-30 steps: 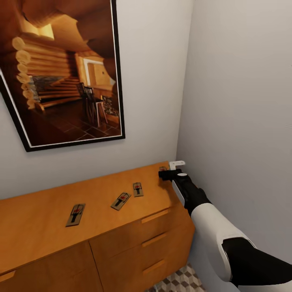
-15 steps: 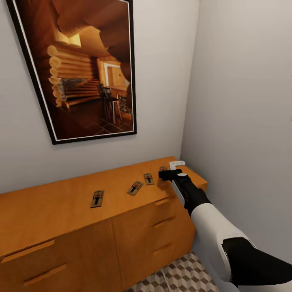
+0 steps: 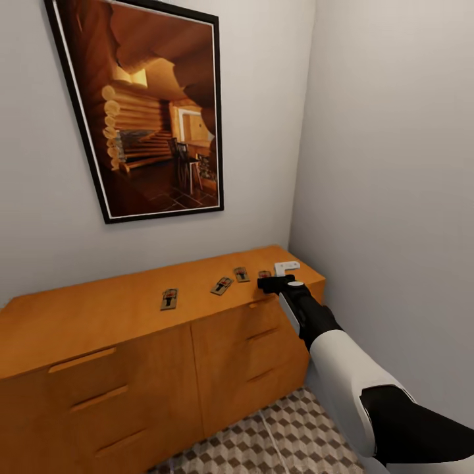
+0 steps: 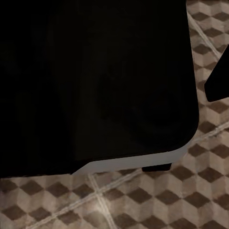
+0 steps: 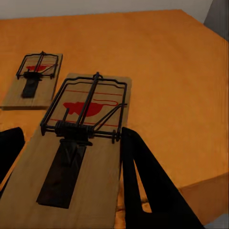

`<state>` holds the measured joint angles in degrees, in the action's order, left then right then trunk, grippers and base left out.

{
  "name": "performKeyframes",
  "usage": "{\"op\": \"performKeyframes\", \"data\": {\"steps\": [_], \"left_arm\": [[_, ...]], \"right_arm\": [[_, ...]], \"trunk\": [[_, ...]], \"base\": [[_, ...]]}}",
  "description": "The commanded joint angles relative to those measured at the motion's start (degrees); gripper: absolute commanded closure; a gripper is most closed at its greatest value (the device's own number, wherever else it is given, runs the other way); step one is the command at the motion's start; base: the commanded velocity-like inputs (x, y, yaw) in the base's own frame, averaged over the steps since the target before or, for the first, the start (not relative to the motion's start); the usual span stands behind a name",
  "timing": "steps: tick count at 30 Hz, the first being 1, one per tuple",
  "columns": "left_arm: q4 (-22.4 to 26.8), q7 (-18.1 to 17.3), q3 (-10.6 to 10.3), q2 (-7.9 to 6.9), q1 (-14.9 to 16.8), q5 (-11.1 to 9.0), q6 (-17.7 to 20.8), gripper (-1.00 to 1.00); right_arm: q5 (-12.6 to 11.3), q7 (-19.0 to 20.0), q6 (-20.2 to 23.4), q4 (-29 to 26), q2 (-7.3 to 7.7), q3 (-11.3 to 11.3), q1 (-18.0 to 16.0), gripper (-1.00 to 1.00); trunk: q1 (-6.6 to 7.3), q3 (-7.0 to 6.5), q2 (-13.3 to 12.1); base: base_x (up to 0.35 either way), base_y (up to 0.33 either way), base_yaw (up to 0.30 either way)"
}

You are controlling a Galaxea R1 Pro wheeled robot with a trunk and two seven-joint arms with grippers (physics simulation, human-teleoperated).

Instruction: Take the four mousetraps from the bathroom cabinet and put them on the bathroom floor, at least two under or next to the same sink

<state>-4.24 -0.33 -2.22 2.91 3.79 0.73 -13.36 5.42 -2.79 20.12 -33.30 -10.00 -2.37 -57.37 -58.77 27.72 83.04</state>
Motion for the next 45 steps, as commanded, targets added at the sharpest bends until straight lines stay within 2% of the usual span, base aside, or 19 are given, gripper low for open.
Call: {"op": "performKeyframes", "data": {"steps": [1,22,35,37,41,44,45], "left_arm": [[-0.2,0.0,-0.2,0.02,0.1,0.1,-0.4,-1.00],[-0.2,0.0,-0.2,-0.02,0.1,0.1,-0.4,-1.00],[-0.2,0.0,-0.2,-0.22,0.1,0.0,-0.5,-1.00],[-0.2,0.1,-0.2,-0.29,0.1,0.0,-0.5,-1.00],[-0.2,0.1,-0.2,-0.34,0.1,0.0,-0.5,-1.00],[-0.2,0.1,-0.2,-0.35,0.1,0.1,-0.5,-1.00],[-0.2,0.1,-0.2,-0.35,0.1,0.1,-0.5,-1.00]], "right_arm": [[0.4,0.0,0.4,0.0,0.00,-0.1,0.0,1.00],[0.4,0.2,0.1,0.6,0.00,-0.1,0.0,1.00],[0.4,0.2,-0.3,2.3,0.00,-0.1,0.0,1.00],[0.4,0.2,-1.2,4.2,0.00,0.0,0.0,1.00],[0.4,0.3,-6.0,9.1,0.00,0.0,0.0,1.00],[0.4,0.3,-11.8,15.1,0.00,0.0,0.0,1.00],[0.4,0.4,-16.3,19.1,0.00,0.0,0.0,1.00]], "trunk": [[0.04,0.06,0.0],[0.04,0.06,0.0],[0.04,0.06,0.0],[0.04,0.06,0.0],[0.04,0.06,0.0],[0.04,0.06,0.0],[0.04,0.06,0.0]], "base": [[-0.319,-0.098,0.000],[-0.320,-0.114,0.000],[-0.311,0.056,0.000],[-0.248,0.157,0.000],[-0.202,0.140,0.000],[-0.069,0.049,0.000],[-0.025,0.018,0.000]]}}
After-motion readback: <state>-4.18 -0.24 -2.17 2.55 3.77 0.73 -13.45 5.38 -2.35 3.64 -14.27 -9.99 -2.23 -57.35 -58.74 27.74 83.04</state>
